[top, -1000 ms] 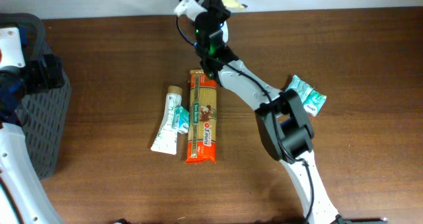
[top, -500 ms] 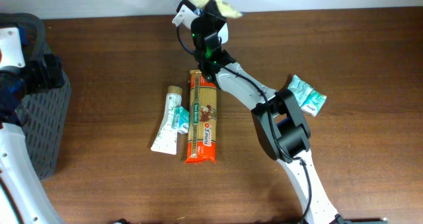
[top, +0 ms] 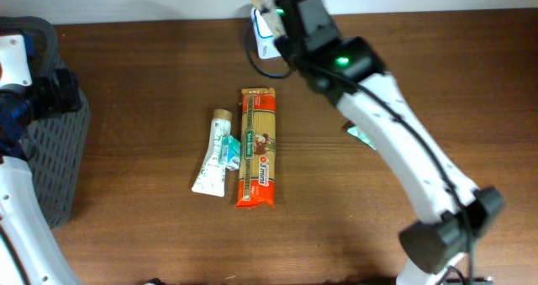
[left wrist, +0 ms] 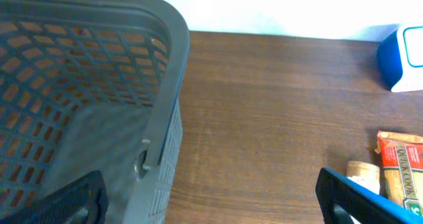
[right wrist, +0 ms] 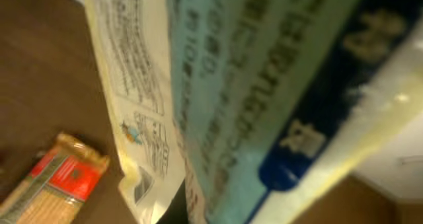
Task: Scan the item barcode
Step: 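Place the bagged package on the right beside the packs, then grasp the orange spaghetti package with the right gripper and lift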
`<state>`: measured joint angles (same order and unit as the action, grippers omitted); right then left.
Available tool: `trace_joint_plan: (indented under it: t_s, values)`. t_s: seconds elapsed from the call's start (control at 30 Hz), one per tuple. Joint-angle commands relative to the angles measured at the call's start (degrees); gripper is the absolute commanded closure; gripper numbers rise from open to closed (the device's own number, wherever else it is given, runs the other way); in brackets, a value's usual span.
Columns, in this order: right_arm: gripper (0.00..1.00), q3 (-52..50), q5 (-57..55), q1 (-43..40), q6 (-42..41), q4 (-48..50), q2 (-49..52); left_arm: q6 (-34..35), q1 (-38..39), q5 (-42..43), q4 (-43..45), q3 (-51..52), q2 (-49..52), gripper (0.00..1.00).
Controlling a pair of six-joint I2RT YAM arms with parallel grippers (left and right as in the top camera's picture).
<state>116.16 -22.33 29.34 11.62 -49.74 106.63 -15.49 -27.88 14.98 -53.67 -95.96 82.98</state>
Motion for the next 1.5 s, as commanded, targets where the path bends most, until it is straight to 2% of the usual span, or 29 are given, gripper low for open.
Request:
trace_joint_plan:
  t_s: [0.0,0.2,0.3,0.47,0.53,0.7,0.77,0.93,1.07,1.2,1.33,1.47]
  values:
    - [0.96,0.00,12.61,-7.85,-11.61,-10.38,-3.67,-0.90,-0.15,0.24,0.02,-0.57,-0.28,0.01]
    - [0.96,-3.34,43.65,-31.39,-14.05,-22.64,0.11,-0.90,-0.15,0.24,0.02,-0.57,-0.28,0.01]
    - [0.96,-8.90,47.58,-40.87,-14.05,-23.08,3.08,-0.90,-0.15,0.24,0.02,-0.57,-0.28,0.01]
    - [0.95,-17.77,49.72,-49.92,-15.10,-17.46,6.16,-0.90,-0.15,0.24,0.02,-0.57,-0.28,0.01]
    - [0.89,-19.21,50.16,-51.06,-15.10,-15.74,7.21,-0.90,-0.15,0.24,0.02,-0.57,-0.28,0.01]
    - [0.59,-18.84,50.23,-51.34,-15.13,-13.94,8.59,-0.92,-0.15,0.24,0.02,-0.57,-0.28,0.01]
    - [0.56,-17.14,50.18,-51.56,-15.10,-15.85,8.59,-0.90,-0.15,0.24,0.02,-0.57,-0.28,0.01]
    - [0.56,-10.05,50.27,-49.13,-14.86,-24.81,8.48,-0.90,-0.15,0.24,0.02,-0.57,-0.28,0.01]
    - [0.55,-9.27,50.64,-38.71,-14.91,-26.40,8.50,-0.90,-0.15,0.24,0.02,-0.57,-0.28,0.01]
    - [0.38,-11.19,50.64,-26.80,-17.09,-22.01,8.98,-0.90,-0.15,0.24,0.02,-0.57,-0.28,0.01]
    - [0.39,-17.20,50.97,-16.20,-24.30,-12.74,12.26,-0.90,-0.15,0.24,0.02,-0.57,-0.28,0.01]
    - [0.39,-22.21,56.39,-9.79,-26.03,-2.40,15.98,-0.90,-0.15,0.24,0.02,-0.57,-0.28,0.01]
